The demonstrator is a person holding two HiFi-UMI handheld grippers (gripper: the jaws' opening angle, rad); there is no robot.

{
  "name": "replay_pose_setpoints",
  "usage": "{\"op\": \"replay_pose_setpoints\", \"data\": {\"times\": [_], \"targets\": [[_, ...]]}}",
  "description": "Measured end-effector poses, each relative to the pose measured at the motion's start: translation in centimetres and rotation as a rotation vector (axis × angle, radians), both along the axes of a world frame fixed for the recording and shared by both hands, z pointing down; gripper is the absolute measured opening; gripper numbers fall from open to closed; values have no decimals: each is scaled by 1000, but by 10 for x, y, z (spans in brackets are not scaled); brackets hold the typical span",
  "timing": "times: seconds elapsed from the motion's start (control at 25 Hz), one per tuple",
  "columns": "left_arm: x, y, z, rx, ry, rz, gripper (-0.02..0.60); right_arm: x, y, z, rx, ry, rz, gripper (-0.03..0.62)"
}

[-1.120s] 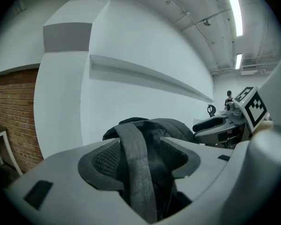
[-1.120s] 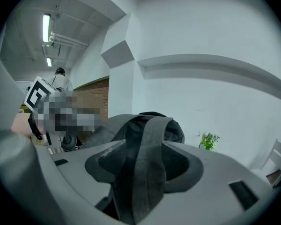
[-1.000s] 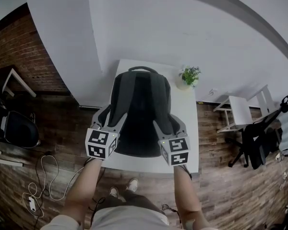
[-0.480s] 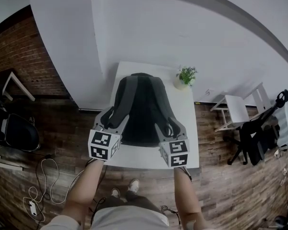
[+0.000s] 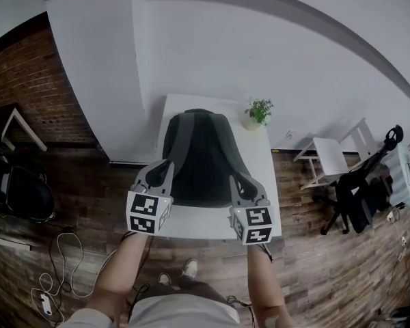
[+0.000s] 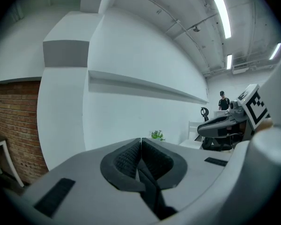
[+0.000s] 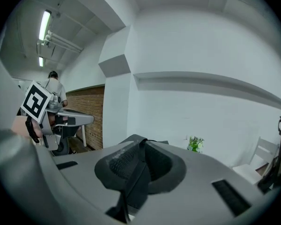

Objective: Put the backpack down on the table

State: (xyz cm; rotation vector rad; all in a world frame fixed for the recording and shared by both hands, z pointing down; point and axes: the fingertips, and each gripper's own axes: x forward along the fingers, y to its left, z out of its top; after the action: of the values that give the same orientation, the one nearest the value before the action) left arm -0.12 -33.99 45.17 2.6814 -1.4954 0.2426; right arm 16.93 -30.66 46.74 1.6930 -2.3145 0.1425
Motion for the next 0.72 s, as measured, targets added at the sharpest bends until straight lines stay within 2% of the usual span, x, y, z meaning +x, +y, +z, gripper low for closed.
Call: {"op": "replay_pose_setpoints", "data": {"times": [0.32, 0.48, 0.72], "targets": [[-16, 36, -38, 74, 82, -1, 17, -16, 32, -42, 82, -37, -20, 44], [-38, 57, -70, 151, 120, -23, 17, -31, 56, -75, 153, -127, -71, 41], [-69, 91, -119, 246, 195, -28, 17, -44, 88, -122, 257, -161, -120, 41]]}}
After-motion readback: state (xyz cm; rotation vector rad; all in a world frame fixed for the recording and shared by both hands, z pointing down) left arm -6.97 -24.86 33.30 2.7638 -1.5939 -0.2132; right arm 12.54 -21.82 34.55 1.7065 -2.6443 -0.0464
